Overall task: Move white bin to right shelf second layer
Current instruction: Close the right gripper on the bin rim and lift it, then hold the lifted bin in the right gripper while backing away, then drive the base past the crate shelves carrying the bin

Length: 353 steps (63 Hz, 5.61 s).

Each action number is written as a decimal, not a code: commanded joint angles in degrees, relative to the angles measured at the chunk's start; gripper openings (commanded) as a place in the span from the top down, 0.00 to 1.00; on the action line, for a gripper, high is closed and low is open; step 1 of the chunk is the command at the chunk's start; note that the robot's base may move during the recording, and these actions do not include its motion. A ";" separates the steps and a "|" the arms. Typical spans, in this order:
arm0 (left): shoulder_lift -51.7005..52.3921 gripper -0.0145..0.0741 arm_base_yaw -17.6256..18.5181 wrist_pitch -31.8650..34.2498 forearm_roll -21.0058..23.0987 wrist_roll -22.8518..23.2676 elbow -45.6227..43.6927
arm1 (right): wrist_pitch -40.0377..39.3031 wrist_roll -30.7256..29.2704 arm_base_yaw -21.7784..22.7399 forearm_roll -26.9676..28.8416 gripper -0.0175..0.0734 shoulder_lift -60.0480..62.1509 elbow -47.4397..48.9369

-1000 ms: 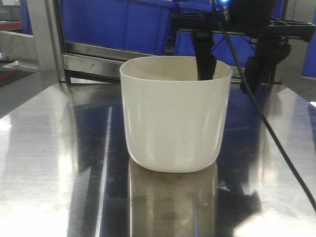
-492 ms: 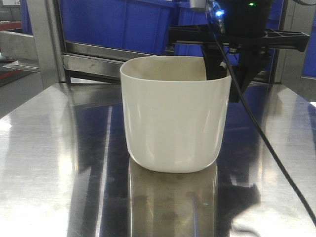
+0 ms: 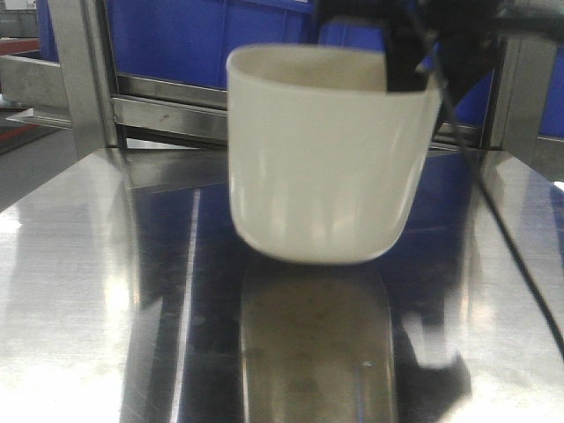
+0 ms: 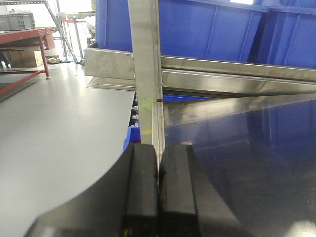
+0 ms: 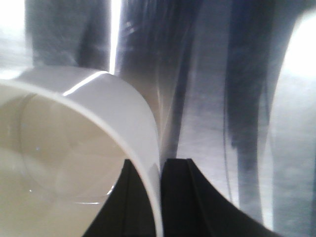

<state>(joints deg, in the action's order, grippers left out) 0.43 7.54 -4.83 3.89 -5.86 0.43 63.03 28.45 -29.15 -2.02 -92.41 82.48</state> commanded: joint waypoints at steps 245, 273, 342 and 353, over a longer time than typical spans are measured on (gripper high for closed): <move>0.80 0.74 0.27 4.83 0.35 0.15 2.11 | -20.30 -23.40 25.84 0.74 0.74 63.11 -42.76; 0.80 0.74 0.27 4.83 0.35 0.15 2.11 | -20.30 -23.40 25.84 0.74 0.74 63.11 -42.76; 0.80 0.74 0.27 4.83 0.35 0.15 2.11 | -20.30 -23.40 25.84 0.74 0.74 63.11 -42.76; 0.80 0.74 0.27 4.83 0.35 0.15 2.11 | -20.30 -23.40 25.84 0.74 0.74 63.11 -42.76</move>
<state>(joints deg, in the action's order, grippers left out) 0.43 7.54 -4.83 3.89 -5.86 0.43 47.60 5.36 -3.29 -1.17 -29.32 37.93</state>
